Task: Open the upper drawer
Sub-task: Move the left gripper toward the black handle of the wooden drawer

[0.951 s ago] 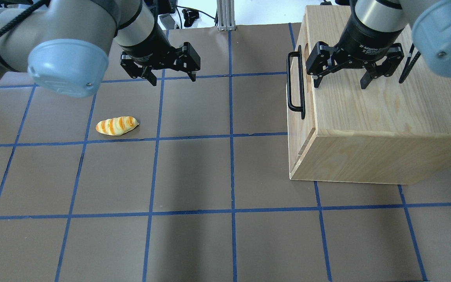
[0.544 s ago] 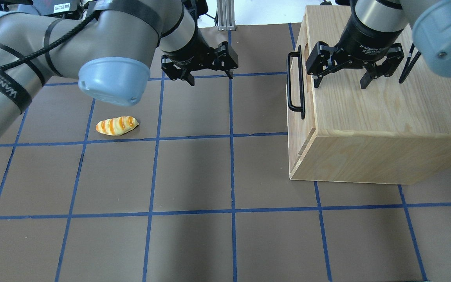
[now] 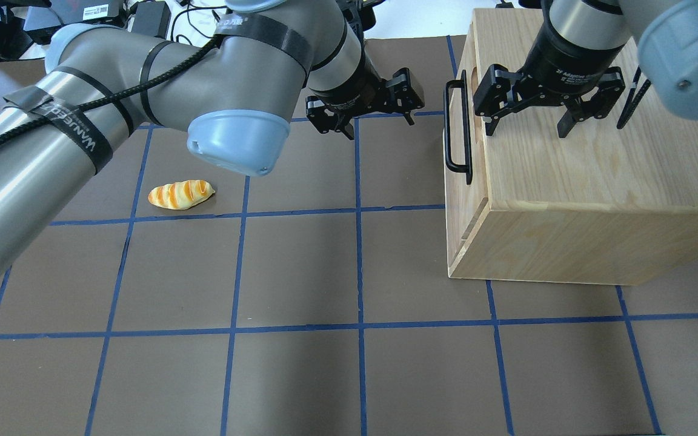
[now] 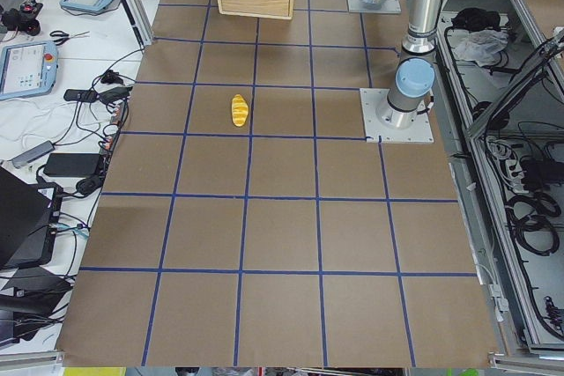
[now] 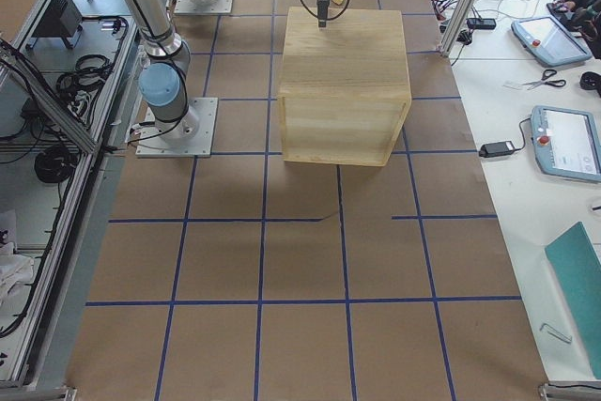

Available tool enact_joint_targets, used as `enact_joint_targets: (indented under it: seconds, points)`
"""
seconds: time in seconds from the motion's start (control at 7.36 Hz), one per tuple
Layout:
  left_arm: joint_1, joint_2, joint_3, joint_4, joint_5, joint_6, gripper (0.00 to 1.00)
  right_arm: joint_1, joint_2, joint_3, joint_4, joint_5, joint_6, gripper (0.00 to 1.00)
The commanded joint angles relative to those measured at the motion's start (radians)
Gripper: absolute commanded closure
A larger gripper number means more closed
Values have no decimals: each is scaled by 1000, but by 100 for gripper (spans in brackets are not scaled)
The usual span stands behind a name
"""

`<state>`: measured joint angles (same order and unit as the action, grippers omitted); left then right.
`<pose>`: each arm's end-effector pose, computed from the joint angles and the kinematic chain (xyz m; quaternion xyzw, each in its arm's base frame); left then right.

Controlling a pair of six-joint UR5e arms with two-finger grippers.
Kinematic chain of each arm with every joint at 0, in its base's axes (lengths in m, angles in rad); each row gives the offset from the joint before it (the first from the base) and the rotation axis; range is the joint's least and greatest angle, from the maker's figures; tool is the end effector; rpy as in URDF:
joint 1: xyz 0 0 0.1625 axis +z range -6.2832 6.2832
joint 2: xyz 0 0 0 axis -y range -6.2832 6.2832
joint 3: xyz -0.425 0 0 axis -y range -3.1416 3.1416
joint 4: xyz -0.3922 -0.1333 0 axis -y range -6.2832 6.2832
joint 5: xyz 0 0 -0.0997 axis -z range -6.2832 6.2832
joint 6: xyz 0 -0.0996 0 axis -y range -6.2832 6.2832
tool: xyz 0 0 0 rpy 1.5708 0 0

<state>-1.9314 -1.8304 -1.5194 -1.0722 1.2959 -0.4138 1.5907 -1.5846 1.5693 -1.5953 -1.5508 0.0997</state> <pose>-0.3673 -0.5196 0.4289 0.0063 -0.9803 0.0815 0.1797 0.1450 -0.4871 0.4979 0.0397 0.9990 -0.0193 0.0112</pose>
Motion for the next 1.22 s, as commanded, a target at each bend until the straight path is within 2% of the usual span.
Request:
enact_joint_targets:
  seconds: [0.0, 0.54, 1.09]
  points:
    - [-24, -32, 1, 59, -9, -22, 0, 0, 0, 0, 0, -2, 0, 0]
    - [-64, -70, 8, 92, -7, -121, 0, 0, 0, 0, 0, 0, 0, 0]
    - [-80, -105, 31, 119, -9, -128, 0, 0, 0, 0, 0, -2, 0, 0]
